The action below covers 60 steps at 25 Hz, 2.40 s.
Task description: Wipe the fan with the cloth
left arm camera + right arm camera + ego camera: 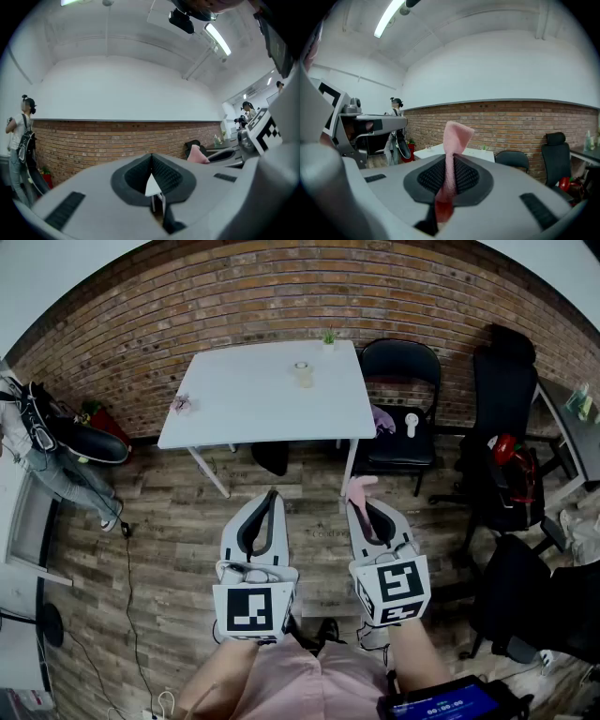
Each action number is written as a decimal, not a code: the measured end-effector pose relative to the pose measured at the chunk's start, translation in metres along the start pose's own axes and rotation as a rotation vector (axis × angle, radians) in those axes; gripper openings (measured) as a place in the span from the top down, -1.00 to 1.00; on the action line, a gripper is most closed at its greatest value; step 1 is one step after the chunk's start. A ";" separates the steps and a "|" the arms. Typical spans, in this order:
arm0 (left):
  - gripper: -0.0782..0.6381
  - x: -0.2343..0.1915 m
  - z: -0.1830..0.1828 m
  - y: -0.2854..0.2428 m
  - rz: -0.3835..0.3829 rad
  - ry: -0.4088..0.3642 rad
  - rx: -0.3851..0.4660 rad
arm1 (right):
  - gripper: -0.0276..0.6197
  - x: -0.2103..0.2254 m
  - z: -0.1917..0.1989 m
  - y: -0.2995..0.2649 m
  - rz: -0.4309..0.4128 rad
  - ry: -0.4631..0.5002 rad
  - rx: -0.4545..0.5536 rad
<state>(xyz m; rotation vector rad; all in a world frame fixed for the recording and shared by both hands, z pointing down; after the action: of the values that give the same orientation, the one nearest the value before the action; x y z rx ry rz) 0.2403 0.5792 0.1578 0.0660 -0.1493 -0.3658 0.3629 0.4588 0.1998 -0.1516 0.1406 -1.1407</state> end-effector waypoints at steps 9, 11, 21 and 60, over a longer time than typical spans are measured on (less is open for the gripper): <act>0.75 0.017 -0.002 -0.006 -0.006 -0.001 -0.010 | 0.82 0.016 0.000 0.006 -0.014 -0.013 0.020; 0.75 0.023 -0.001 -0.006 -0.013 -0.001 -0.012 | 0.82 0.020 0.002 0.009 -0.025 -0.018 0.024; 0.75 0.028 0.011 -0.018 -0.050 0.010 -0.047 | 0.80 0.039 0.011 0.001 -0.037 -0.030 -0.009; 0.75 -0.163 0.065 -0.264 0.019 0.004 -0.027 | 0.80 0.073 -0.038 -0.288 0.056 -0.058 -0.032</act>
<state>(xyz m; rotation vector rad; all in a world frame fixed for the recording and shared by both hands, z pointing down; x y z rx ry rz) -0.0132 0.3891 0.1765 0.0391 -0.1409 -0.3483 0.1282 0.2729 0.2153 -0.2077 0.1113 -1.0772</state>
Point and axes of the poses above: the fingertips, and each gripper's own axes: y backward along the fingers, x to its right, z out of its underside, the point moved 7 cm from there along y, backward along the fingers, and after that the axes turned 3 degrees about -y, right-handed, at the moved point
